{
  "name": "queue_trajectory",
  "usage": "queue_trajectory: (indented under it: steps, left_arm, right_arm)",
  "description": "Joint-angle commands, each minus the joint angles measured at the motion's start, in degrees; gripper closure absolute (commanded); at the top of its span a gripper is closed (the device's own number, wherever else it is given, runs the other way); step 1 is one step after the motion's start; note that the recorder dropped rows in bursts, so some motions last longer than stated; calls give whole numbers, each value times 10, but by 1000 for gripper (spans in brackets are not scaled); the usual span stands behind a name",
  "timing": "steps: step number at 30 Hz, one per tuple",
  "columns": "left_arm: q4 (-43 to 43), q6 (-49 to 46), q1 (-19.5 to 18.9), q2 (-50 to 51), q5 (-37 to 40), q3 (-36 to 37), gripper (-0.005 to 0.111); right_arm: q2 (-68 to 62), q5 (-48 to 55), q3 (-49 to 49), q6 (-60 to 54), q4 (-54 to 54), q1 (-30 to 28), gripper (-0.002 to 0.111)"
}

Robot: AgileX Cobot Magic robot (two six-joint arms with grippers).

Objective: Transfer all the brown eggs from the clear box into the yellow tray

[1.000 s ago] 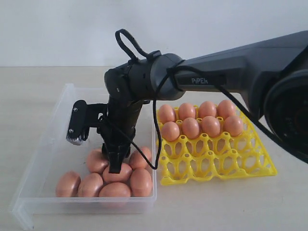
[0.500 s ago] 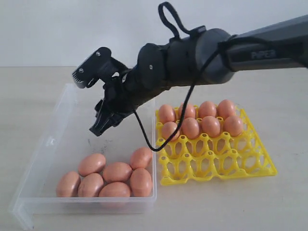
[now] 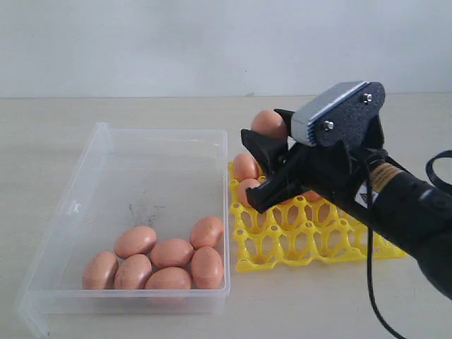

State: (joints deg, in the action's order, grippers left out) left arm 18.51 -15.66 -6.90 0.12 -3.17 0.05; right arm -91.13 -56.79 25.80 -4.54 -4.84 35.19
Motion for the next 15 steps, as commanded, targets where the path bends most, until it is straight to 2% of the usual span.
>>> queue_trajectory:
  steps: [1, 3, 10, 12, 15]
  left_arm:
    - [-2, -3, 1, -1, 2, -1, 103]
    - [-2, -3, 1, -1, 2, -1, 103]
    - [-2, -3, 1, -1, 2, -1, 103]
    - [-2, -3, 1, -1, 2, -1, 103]
    - [-2, -3, 1, -1, 2, -1, 103]
  right_arm:
    - [7, -20, -13, 89, -189, -77, 109]
    - [7, -30, -10, 135, -287, -115, 109]
    - [-7, -66, -5, 244, -518, -244, 109]
    - [-27, -74, 7, 281, -582, -259, 109]
    - [-75, -102, 22, 279, -599, -261, 109]
